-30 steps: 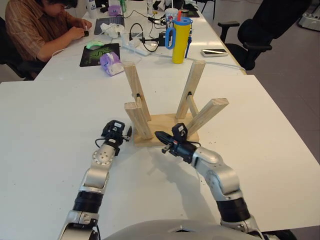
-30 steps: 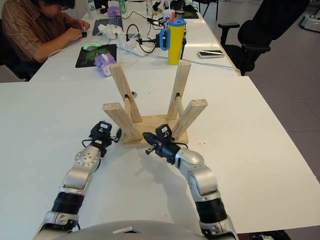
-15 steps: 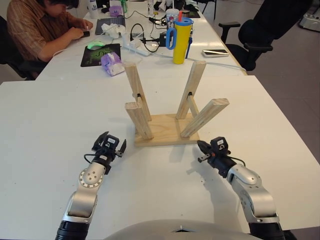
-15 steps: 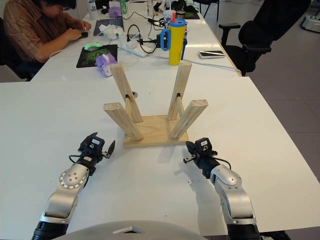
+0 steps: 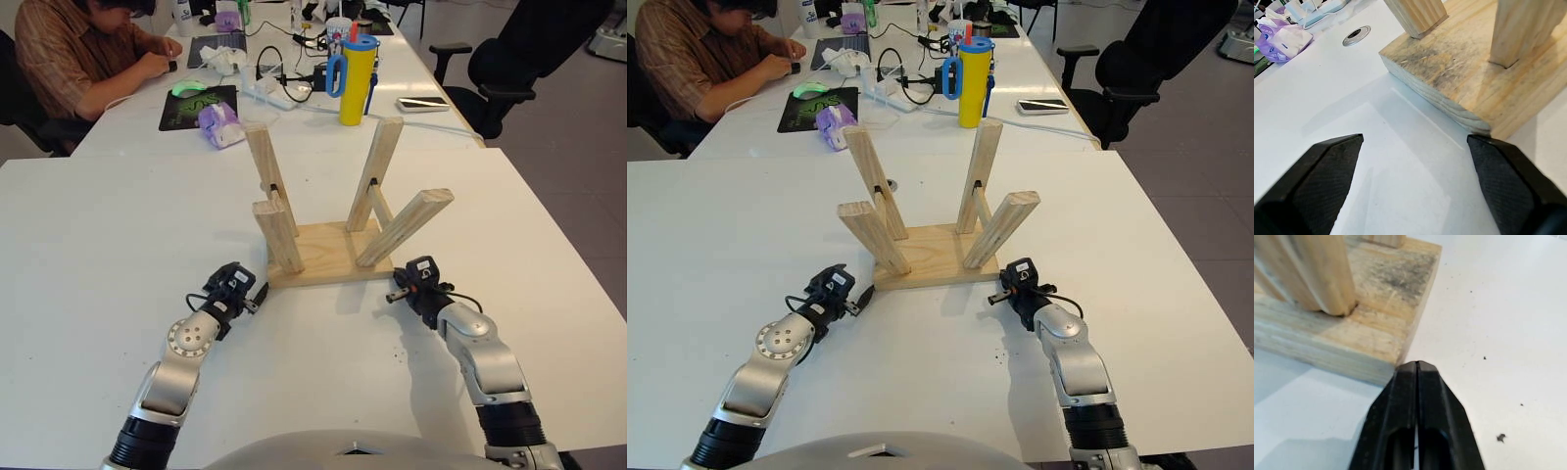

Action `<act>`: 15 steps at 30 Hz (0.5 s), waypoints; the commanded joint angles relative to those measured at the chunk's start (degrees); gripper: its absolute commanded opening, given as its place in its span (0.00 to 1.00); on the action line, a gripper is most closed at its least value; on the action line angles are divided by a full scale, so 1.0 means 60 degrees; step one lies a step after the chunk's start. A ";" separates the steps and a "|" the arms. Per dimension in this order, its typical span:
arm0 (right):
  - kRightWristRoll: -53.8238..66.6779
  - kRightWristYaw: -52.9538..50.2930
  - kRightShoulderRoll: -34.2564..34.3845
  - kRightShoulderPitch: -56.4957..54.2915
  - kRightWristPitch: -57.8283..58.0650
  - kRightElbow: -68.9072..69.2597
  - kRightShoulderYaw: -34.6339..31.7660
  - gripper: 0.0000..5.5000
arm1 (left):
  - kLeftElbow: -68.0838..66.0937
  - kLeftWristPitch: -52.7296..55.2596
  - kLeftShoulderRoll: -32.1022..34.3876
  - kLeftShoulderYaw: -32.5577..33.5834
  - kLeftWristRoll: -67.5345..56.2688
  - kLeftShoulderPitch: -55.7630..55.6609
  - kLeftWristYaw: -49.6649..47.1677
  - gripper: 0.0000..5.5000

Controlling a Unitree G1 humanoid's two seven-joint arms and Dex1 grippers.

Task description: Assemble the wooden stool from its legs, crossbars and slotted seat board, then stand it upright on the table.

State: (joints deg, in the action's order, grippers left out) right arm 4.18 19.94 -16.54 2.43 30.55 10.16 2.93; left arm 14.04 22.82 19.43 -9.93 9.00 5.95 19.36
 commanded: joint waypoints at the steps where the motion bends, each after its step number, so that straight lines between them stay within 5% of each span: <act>1: 0.0795 0.0728 0.0374 -0.0242 0.0060 0.0452 0.0413 0.01 | 0.0309 -0.0482 -0.0727 0.0028 -0.1132 -0.0433 0.0443 0.72; 15: 0.2700 0.0128 0.1102 -0.2109 0.1921 0.2420 -0.0857 0.01 | 0.2354 0.0090 -0.0731 0.0552 -0.2514 -0.1507 0.0791 0.72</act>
State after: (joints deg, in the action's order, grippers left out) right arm 13.51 17.55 -14.17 -6.03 40.50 21.90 -6.03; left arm 24.46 24.23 17.23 -1.57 -1.09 0.10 19.91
